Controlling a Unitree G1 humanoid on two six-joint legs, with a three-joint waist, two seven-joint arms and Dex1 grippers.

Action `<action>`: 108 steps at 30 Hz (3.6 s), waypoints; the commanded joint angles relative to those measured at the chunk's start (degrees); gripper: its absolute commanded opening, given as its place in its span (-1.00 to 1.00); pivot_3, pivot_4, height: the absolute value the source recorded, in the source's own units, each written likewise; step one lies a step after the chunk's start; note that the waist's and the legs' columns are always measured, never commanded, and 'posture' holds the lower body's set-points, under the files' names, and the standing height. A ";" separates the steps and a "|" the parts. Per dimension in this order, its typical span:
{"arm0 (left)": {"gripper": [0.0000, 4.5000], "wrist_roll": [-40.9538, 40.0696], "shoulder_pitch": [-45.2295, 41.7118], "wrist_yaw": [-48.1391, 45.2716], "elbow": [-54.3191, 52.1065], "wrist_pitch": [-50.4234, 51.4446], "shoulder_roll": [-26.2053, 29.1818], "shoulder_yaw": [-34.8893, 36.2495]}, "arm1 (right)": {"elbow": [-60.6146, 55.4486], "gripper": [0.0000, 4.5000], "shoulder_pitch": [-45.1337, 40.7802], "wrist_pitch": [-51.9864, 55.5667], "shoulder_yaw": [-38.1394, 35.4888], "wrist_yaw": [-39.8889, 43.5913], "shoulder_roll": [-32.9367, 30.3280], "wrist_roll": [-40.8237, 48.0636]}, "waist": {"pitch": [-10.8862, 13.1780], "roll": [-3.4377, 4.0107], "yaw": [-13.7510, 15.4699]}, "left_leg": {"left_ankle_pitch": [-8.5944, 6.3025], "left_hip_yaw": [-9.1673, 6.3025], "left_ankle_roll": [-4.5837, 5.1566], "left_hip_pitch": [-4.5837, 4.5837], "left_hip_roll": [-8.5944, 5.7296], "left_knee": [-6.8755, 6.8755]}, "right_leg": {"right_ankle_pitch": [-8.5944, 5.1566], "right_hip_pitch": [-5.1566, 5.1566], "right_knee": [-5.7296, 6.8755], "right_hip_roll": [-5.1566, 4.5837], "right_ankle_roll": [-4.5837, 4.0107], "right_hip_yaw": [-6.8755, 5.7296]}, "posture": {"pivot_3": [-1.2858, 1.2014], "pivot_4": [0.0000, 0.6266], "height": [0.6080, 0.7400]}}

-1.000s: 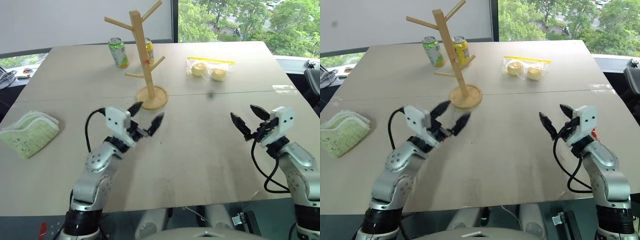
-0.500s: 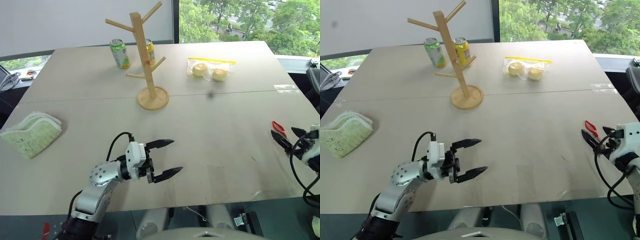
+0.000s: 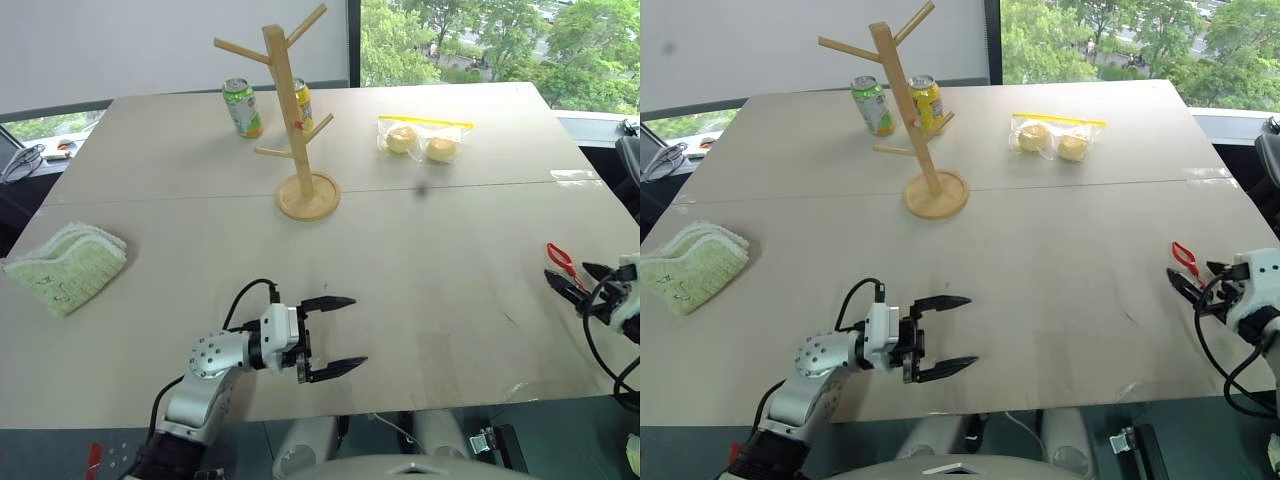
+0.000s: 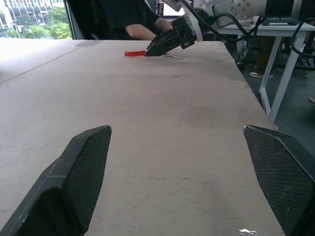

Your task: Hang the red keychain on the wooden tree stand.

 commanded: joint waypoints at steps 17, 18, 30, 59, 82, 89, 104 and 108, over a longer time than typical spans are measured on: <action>1.00 0.45 1.04 1.07 -3.21 -0.56 0.18 -0.45 | 1.71 0.23 0.05 -0.60 -0.27 0.41 0.85 -0.50 | -0.01 0.00 -0.01 | 0.00 -0.03 0.00 0.01 0.02 0.00 | -0.01 0.01 0.00 0.01 0.01 -0.04 | 0.03 -0.52 1.00; 1.00 0.45 0.98 1.15 -3.24 -0.49 0.13 -0.49 | 1.72 0.03 0.07 -0.60 -0.28 0.42 0.84 -0.50 | -0.01 0.00 -0.02 | 0.00 -0.03 0.00 0.01 0.02 0.00 | -0.01 0.01 0.00 0.01 0.01 -0.03 | 0.03 -0.52 1.00; 1.00 -0.82 -1.31 5.85 -7.82 4.46 -0.69 -0.38 | -0.23 -0.96 -0.86 -1.46 -0.32 -0.41 0.99 -0.97 | -0.01 0.00 0.00 | -0.01 -0.03 0.00 0.00 0.02 0.00 | -0.01 0.01 0.00 0.01 0.01 -0.04 | 0.03 -0.52 1.00; 1.00 -29.09 -18.79 43.04 -28.48 49.57 10.93 29.16 | -16.49 -0.96 -37.76 -15.35 32.23 -3.05 20.03 -13.45 | 0.39 -0.37 -0.81 | 0.04 -0.16 -0.10 -0.04 0.13 -0.04 | 0.29 -0.06 -0.05 0.53 -0.05 -0.10 | 0.03 -0.52 1.00; 1.00 -22.57 -18.29 40.45 -24.00 44.69 9.57 29.46 | 7.68 -0.96 -53.66 -22.41 37.21 -6.52 37.45 -22.12 | 0.40 -0.36 -1.60 | 0.24 -0.08 -0.45 -0.06 0.14 -0.26 | 0.37 -0.37 0.04 0.62 -0.18 0.08 | 0.03 -0.52 1.00; 1.00 -22.10 -18.30 40.34 -24.20 44.55 9.04 29.68 | 17.60 -0.96 -56.61 -26.21 36.05 -7.94 39.30 -23.28 | 0.40 -0.36 -1.70 | 0.25 -0.04 -0.48 -0.07 0.22 -0.29 | 0.42 -0.42 0.05 0.75 -0.25 0.16 | 0.03 -0.52 1.00; 1.00 -21.96 -18.23 40.55 -24.64 44.86 8.57 29.48 | 16.08 -0.96 -54.61 -31.83 34.08 -2.86 40.46 -19.45 | 0.41 -0.34 -1.87 | 0.26 -0.03 -0.54 -0.07 0.31 -0.32 | 0.46 -0.45 0.05 0.87 -0.32 0.23 | 0.03 -0.52 1.00; 1.00 -22.01 -18.47 40.54 -24.29 44.97 8.55 29.49 | 13.23 -0.96 -53.06 -31.24 34.78 -1.81 39.90 -19.77 | 0.41 -0.35 -1.82 | 0.22 -0.04 -0.49 -0.06 0.32 -0.33 | 0.46 -0.45 0.05 0.88 -0.32 0.22 | 0.03 -0.52 1.00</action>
